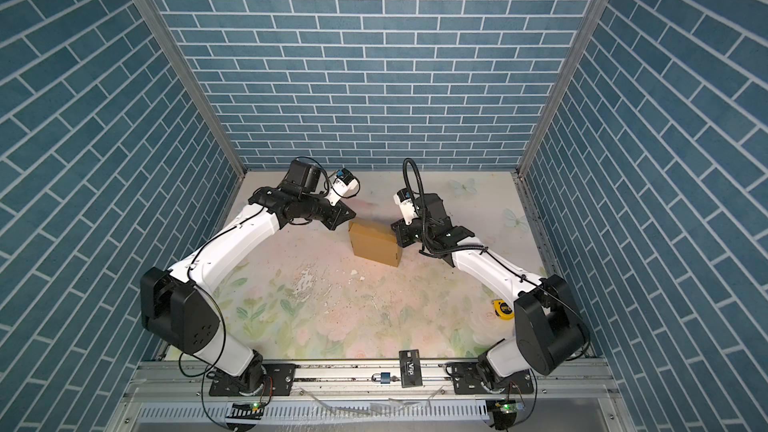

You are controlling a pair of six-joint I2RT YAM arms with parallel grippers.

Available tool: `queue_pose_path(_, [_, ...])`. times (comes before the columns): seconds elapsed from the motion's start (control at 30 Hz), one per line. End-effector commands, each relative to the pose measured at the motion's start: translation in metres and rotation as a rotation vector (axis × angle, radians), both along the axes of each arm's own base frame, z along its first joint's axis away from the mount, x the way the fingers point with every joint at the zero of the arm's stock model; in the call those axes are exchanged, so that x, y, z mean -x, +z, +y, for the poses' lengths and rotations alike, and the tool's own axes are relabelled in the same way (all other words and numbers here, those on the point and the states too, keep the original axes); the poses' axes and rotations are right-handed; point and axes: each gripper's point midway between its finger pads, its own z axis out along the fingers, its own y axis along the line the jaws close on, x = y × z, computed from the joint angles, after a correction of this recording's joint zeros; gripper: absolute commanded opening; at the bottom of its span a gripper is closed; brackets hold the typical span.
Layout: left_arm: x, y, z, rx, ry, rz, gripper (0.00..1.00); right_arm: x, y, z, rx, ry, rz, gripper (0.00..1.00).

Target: Fold the paper box

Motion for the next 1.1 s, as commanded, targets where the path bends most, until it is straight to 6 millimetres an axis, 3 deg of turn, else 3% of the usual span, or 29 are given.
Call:
queue_pose_path(0.0, [-0.01, -0.01, -0.003, 0.008, 0.022, 0.031, 0.0, -0.003, 0.007, -0.001, 0.011, 0.007, -0.023, 0.11])
queue_pose_path(0.23, [-0.006, -0.053, 0.003, -0.057, 0.043, 0.072, 0.0, -0.002, 0.003, -0.002, 0.01, 0.004, -0.019, 0.11])
queue_pose_path(0.47, [-0.007, -0.069, 0.007, -0.09, 0.056, 0.087, 0.0, -0.003, 0.006, -0.004, 0.011, 0.0, -0.031, 0.11])
queue_pose_path(0.87, [-0.006, -0.08, 0.004, -0.107, 0.047, 0.096, 0.0, 0.007, 0.056, -0.004, -0.051, 0.035, -0.106, 0.11])
queue_pose_path(0.97, [-0.006, -0.079, 0.003, -0.107, 0.045, 0.097, 0.0, 0.015, 0.05, 0.002, -0.089, 0.063, -0.076, 0.11])
queue_pose_path(1.07, [-0.004, -0.08, 0.003, -0.105, 0.046, 0.099, 0.0, 0.022, 0.029, 0.004, -0.081, 0.08, -0.029, 0.1])
